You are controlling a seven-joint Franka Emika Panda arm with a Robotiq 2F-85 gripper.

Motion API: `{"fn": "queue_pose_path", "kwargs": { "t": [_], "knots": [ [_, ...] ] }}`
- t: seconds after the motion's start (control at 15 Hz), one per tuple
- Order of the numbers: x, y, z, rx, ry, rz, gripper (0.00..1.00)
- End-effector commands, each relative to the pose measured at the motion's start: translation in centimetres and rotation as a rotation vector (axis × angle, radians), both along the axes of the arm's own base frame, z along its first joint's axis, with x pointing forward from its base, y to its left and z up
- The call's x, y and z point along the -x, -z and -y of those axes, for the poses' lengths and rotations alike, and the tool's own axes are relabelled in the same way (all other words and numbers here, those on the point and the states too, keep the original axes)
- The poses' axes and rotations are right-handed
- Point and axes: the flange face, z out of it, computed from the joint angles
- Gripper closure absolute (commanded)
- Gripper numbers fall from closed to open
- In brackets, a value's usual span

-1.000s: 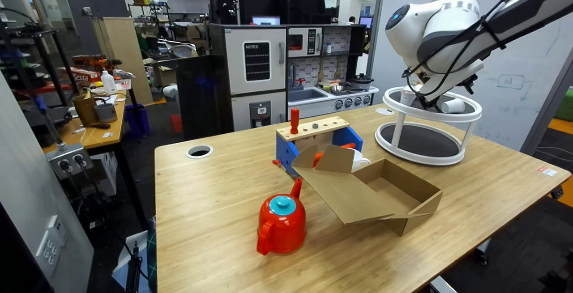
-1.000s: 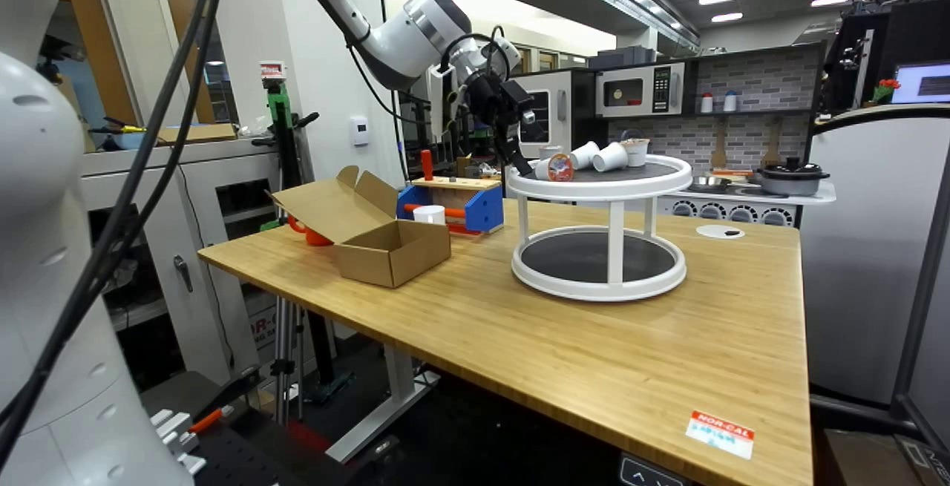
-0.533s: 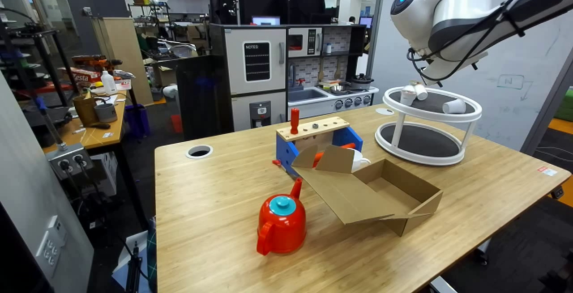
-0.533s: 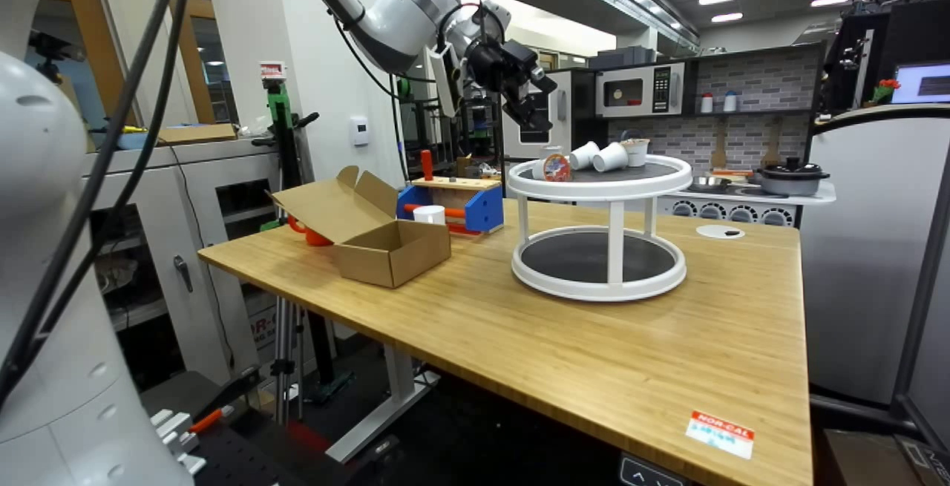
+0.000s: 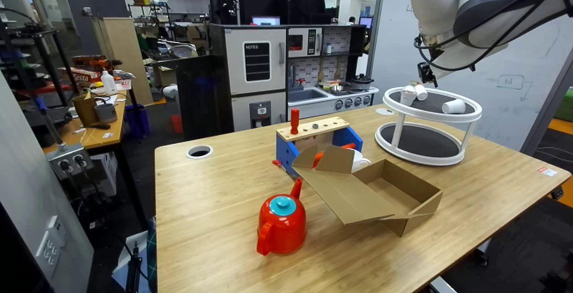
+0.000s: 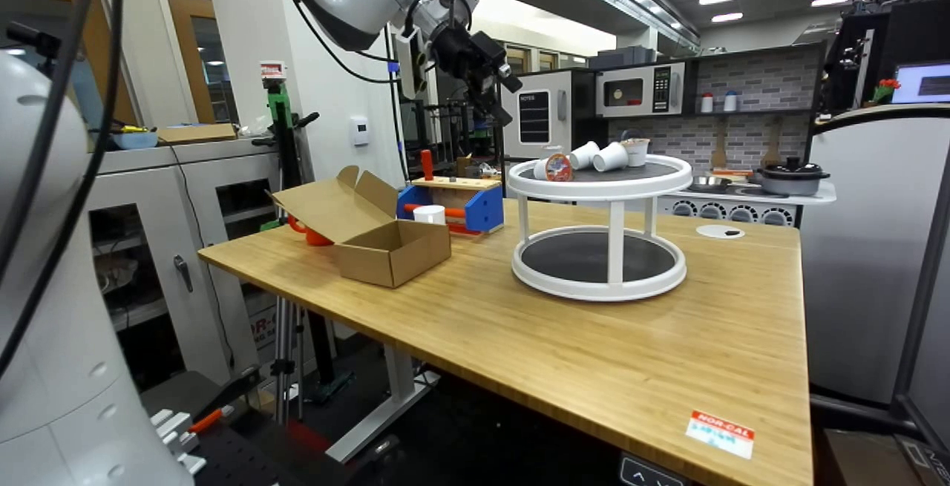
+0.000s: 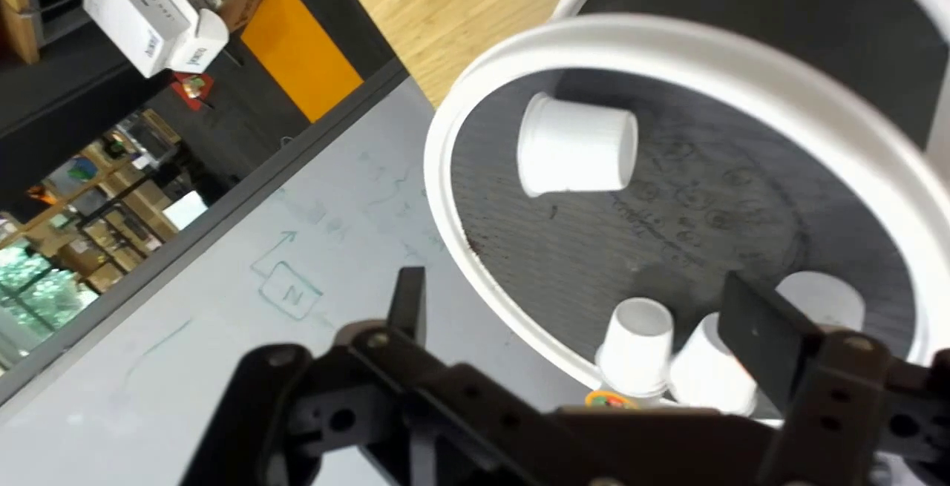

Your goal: Put one of the cups on the stand in the box and then put it back on the stand

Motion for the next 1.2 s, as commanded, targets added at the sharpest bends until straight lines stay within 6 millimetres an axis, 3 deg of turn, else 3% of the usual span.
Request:
{"fn": "queue_pose_path", "kwargs": {
  "t": [0.0,0.53,0.93,1.13],
  "knots": [
    [2.9,0.0,-0.6,-0.118,-0.102,-0.031,0.0],
    [6.8,0.8,-1.0,-0.258,-0.331,-0.119,0.0],
    [6.6,1.5,0.8,-0.129,-0.153,-0.111,0.0],
    [6.7,0.8,0.7,-0.11,-0.089,-0.075,0.0]
  ]
}}
